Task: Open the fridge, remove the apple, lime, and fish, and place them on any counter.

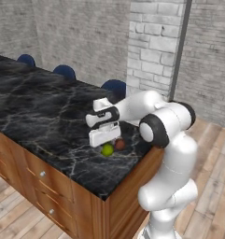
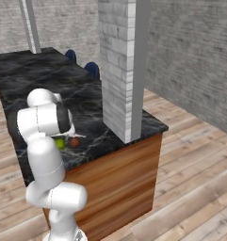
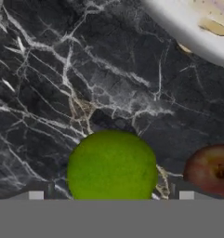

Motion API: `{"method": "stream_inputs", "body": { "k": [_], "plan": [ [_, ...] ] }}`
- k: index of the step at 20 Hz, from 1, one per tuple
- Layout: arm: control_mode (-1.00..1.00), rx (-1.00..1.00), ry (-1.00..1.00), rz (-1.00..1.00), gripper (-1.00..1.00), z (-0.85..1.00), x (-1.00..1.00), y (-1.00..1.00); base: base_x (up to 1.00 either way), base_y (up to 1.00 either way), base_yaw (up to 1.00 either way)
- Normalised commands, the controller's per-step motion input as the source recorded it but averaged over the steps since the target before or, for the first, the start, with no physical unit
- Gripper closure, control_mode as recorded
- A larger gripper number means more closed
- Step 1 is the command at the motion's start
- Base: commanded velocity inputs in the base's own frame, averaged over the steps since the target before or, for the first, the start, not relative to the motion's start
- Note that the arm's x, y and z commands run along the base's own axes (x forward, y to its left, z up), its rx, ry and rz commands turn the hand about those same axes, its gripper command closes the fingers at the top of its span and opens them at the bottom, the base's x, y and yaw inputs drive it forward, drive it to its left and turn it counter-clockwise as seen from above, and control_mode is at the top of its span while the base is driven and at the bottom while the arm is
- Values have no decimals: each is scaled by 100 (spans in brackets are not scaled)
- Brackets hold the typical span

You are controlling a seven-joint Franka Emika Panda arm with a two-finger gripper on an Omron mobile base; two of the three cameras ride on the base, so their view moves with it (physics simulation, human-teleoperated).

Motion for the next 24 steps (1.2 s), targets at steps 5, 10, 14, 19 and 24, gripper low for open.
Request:
{"method": "stream_inputs", "body": {
  "k": [5,10,14,19,24],
  "plan": [
    [-100,0,-16,1,-100,84,-21,-11,0,0,0],
    [-100,1,-21,0,-100,100,-15,-48,0,0,0],
    [-100,0,-29,2,-100,100,-2,-46,0,0,0],
    [-100,2,-28,0,-100,82,-31,-28,0,0,0],
    [-100,11,-19,3,-100,28,-11,-41,0,0,0]
  ]
}}
